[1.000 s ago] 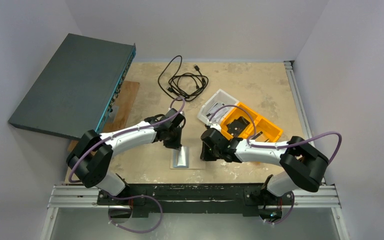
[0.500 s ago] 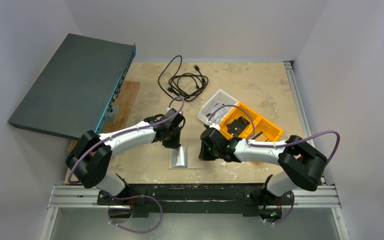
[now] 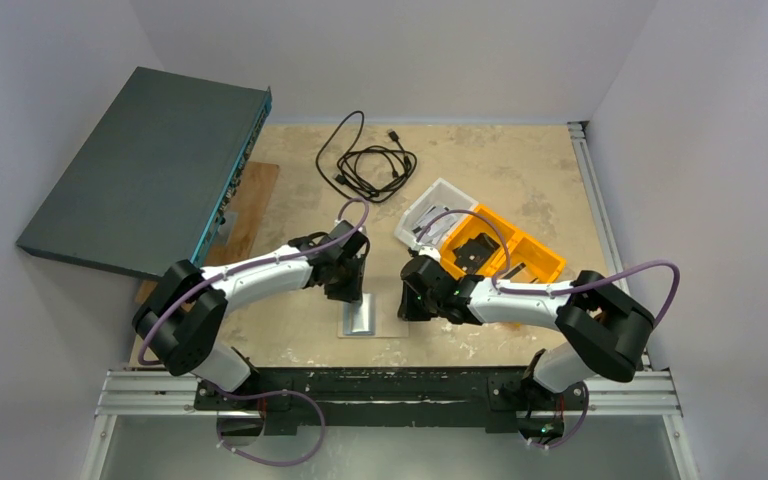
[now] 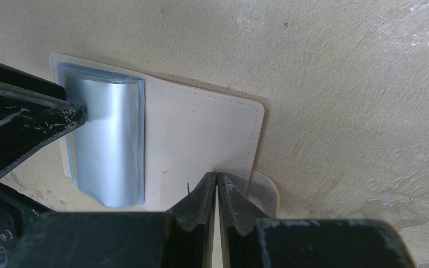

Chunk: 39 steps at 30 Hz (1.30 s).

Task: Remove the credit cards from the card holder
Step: Remove the credit card from the card holder.

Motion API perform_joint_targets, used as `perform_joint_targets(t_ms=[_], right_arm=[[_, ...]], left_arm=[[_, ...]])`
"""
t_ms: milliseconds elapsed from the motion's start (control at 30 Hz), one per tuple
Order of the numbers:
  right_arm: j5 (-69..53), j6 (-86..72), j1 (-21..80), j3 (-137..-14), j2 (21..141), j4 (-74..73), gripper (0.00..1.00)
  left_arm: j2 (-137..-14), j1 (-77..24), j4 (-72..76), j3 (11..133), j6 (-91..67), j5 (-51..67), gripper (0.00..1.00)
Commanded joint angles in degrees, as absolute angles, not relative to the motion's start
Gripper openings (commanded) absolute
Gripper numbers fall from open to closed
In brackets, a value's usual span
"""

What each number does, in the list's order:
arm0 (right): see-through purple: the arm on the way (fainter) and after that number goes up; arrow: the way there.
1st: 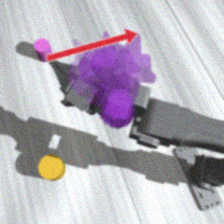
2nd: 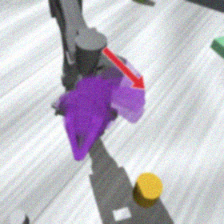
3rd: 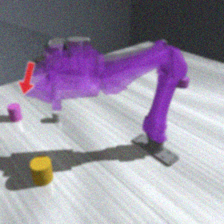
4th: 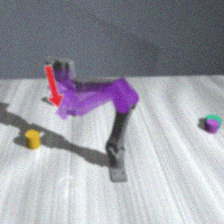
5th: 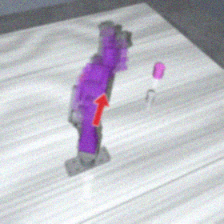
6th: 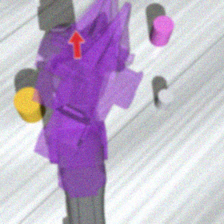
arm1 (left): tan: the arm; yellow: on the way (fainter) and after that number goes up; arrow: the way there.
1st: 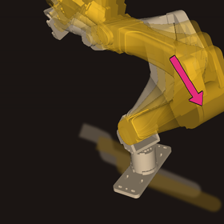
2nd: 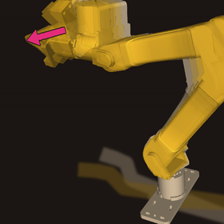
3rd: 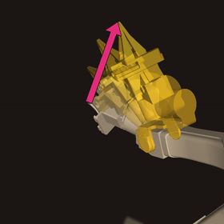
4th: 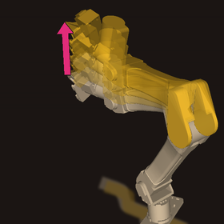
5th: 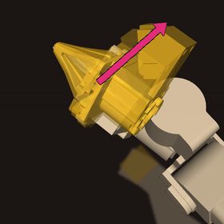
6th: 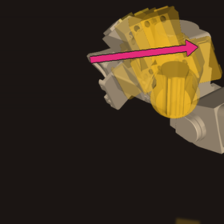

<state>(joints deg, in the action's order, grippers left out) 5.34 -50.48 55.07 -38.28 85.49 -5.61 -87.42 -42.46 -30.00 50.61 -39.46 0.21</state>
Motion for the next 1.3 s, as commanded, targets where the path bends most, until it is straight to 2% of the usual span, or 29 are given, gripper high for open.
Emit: perform_joint_targets(t_ms=[0, 533, 967, 1267], right_arm=[[4.9, -50.5, 55.3, -37.0, 88.5, -5.7, 0.06], [3.8, -49.6, 55.3, -38.1, 88.3, -4.8, 0.06], [5.5, -46.8, 55.4, -42.0, 81.3, -8.3, 0.18], [6.8, -44.3, 55.4, -43.5, 74.9, -11.0, 0.26]], left_arm=[[-86.9, -42.8, -26.5, 49.9, -39.9, 2.5, 0.30], [-88.6, -43.7, -21.3, 50.3, -41.8, 9.0, 0.27], [-91.7, -44.1, -18.8, 52.4, -44.6, 13.7, 0.27], [-94.1, -44.0, -18.3, 56.0, -46.6, 17.7, 0.31]])
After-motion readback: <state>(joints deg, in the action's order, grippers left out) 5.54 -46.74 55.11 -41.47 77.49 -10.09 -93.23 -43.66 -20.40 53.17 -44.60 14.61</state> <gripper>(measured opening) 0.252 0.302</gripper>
